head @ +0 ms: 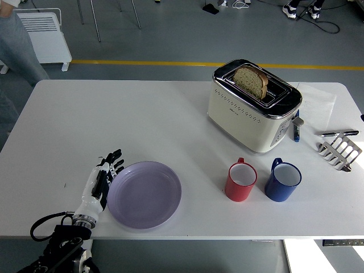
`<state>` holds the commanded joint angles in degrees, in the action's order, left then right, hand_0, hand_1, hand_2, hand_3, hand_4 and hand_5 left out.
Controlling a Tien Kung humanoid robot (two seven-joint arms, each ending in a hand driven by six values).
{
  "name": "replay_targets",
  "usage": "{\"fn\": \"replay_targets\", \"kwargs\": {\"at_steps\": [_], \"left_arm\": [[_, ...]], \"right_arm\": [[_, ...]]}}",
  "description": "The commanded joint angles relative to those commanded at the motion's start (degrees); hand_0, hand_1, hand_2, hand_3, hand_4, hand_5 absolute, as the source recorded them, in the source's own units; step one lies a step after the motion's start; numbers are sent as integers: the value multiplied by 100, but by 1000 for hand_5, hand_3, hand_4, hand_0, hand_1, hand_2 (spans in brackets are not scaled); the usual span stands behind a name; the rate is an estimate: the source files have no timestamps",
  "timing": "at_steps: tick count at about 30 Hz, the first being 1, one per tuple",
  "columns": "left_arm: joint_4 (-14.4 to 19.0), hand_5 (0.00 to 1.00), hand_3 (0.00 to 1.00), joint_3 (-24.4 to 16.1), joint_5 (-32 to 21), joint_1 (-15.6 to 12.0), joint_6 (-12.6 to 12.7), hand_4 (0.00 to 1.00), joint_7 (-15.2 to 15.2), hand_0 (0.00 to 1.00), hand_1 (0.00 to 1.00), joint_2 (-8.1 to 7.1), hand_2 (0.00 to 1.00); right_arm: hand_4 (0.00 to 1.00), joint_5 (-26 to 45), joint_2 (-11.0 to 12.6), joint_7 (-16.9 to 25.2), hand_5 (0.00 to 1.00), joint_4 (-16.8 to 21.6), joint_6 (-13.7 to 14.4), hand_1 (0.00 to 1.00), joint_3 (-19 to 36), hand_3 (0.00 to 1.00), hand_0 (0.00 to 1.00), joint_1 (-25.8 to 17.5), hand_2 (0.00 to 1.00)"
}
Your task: Push plate across desktop,pick up the break from the machine,place the break in the plate
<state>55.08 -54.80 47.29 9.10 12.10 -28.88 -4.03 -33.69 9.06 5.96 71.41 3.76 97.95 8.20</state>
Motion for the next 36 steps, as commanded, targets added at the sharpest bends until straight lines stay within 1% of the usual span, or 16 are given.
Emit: {"fn": "replay_targets", "kwargs": {"at_steps": [12,19,26,36], "left_arm": [[-23,998,853,242,-146,135,-118,603,29,820,869,24,933],[-12,998,852,415,-304,243,-183,602,67,818,868,-20,931],[-8,998,852,469,-386,273,-250,602,107,814,864,-36,927],[-8,998,851,521,-497,307,-452,602,205,813,863,-41,927]], "right_arm": [[534,2,9,3,581,-5,0,687,-43,683,767,-37,685],[532,5,7,5,580,-2,2,687,-19,684,767,-16,685],[522,5,5,9,586,2,1,687,-1,682,767,0,686],[517,5,2,13,583,2,1,687,14,682,767,5,688]]}}
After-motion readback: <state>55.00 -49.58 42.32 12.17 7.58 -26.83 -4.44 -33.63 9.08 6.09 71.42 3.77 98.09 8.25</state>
